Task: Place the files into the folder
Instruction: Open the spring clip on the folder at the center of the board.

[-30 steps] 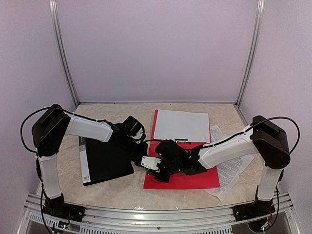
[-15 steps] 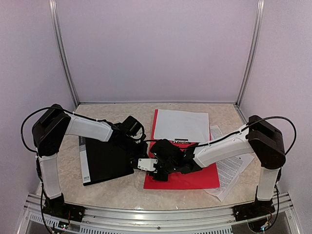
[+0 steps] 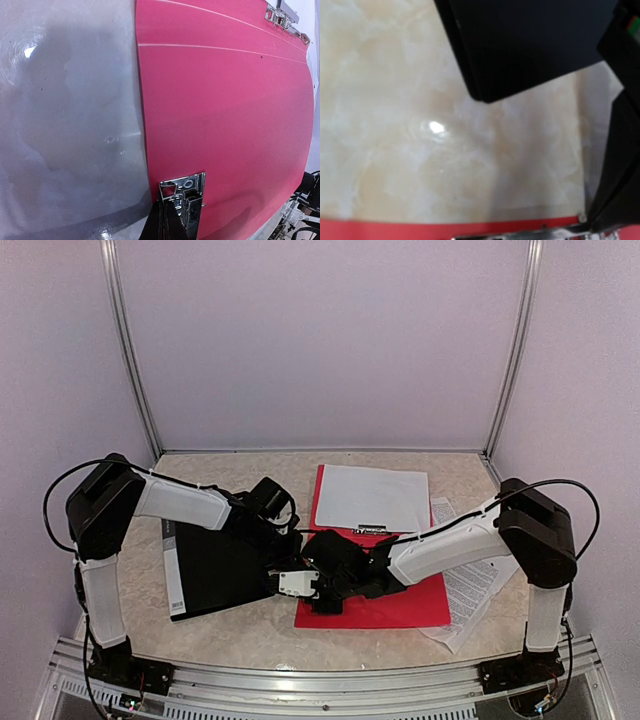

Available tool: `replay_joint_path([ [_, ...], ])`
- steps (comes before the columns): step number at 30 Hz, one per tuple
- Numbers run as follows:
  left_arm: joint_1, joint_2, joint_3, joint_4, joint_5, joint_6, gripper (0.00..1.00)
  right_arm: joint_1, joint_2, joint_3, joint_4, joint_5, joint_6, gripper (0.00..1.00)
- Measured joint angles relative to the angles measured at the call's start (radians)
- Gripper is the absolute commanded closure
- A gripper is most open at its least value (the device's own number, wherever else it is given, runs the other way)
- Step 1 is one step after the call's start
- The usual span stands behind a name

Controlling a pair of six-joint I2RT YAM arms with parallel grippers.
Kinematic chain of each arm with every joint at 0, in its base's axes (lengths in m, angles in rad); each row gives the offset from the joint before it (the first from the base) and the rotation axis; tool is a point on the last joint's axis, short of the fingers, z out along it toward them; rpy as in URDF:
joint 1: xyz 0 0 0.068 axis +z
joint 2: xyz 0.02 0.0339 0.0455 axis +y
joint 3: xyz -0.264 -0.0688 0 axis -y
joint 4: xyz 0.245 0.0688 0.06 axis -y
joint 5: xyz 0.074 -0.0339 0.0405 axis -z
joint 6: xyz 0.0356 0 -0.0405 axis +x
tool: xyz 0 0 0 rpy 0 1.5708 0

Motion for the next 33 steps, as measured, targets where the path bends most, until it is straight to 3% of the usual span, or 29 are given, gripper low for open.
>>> replay_joint_path([
  [14,0.001,0.002,0.000,0.001,0.003,0.000,1.00,0.010,0.017,0.024,-0.013,0.036,-0.040,1.00],
  [33,0.001,0.004,0.005,-0.006,-0.001,0.030,1.00,0.020,0.023,0.014,0.008,0.071,-0.068,1.00],
])
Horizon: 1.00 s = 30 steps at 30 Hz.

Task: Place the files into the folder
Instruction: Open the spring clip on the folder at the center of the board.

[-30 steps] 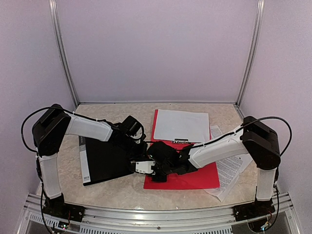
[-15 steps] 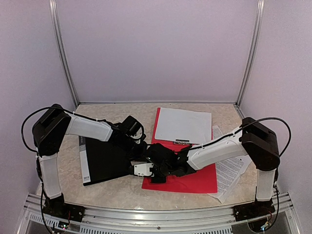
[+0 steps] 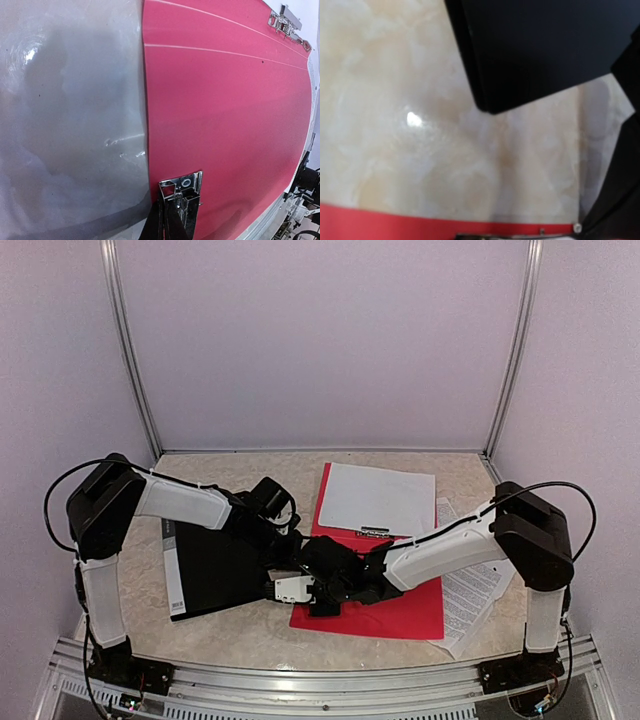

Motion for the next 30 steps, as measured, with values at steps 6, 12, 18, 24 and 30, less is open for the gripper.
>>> replay_joint_path([
  [6,0.000,0.000,0.004,-0.008,-0.010,0.027,1.00,0.000,0.002,-0.012,0.027,0.000,0.003,1.00],
  [12,-0.002,0.000,0.009,-0.017,-0.028,0.063,1.00,0.000,0.007,-0.017,0.038,0.001,0.003,1.00],
  [18,-0.002,0.000,0.011,-0.021,-0.039,0.095,1.00,0.005,0.014,-0.018,0.048,0.015,0.004,1.00],
  [24,-0.002,0.000,0.011,-0.022,-0.042,0.117,1.00,0.006,0.017,-0.015,0.045,0.019,0.004,1.00],
  [30,-0.004,0.000,0.020,-0.037,-0.059,0.139,1.00,0.010,0.027,0.002,0.028,0.029,0.001,1.00],
])
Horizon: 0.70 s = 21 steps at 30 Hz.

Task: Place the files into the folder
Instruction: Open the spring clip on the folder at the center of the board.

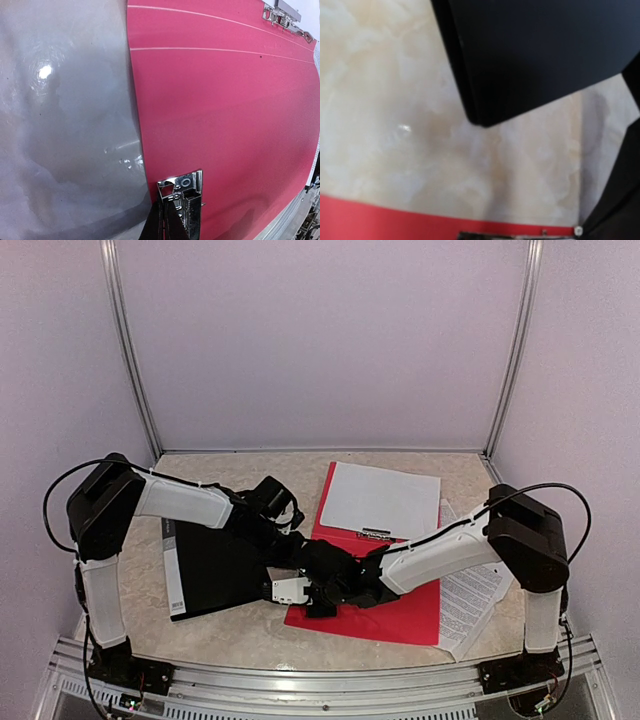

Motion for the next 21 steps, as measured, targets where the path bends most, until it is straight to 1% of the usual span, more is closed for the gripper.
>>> replay_joint_path([
  [21,-0.009,-0.010,-0.017,0.018,-0.034,0.070,1.00,0.002,-0.020,-0.035,0.019,0.028,0.018,1.00],
])
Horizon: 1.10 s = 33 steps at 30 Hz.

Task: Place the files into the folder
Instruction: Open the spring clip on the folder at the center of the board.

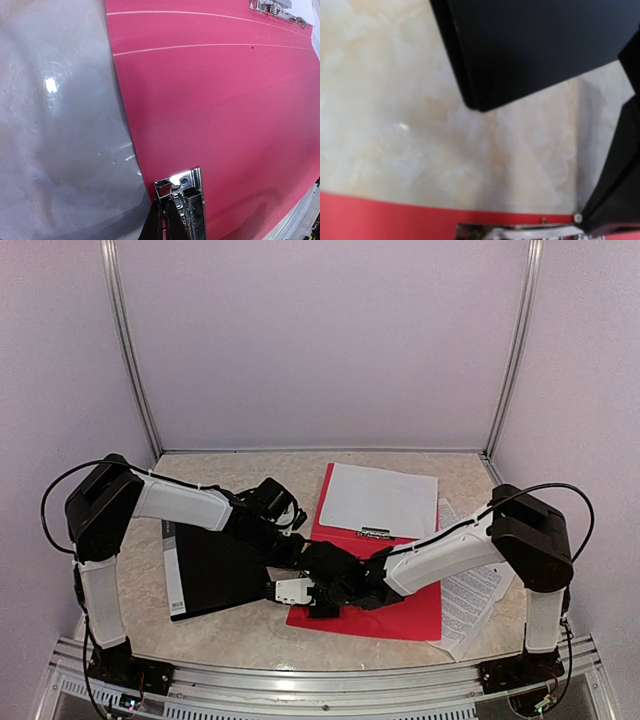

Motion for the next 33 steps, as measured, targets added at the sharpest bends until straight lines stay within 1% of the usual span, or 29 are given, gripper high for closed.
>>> replay_joint_path([
  [10,-0.008,-0.004,-0.008,0.016,-0.008,0.017,1.00,-0.007,-0.017,0.005,-0.045,-0.011,0.023,1.00],
  [19,-0.014,-0.004,-0.007,0.018,-0.011,0.017,1.00,-0.011,-0.020,0.059,-0.137,-0.023,0.068,1.00],
  [27,-0.018,-0.004,0.001,0.005,-0.039,0.024,1.00,-0.019,-0.046,0.064,-0.238,-0.003,0.121,1.00],
  [33,-0.019,-0.004,0.005,-0.002,-0.045,0.022,1.00,-0.021,-0.071,0.055,-0.240,0.000,0.161,1.00],
])
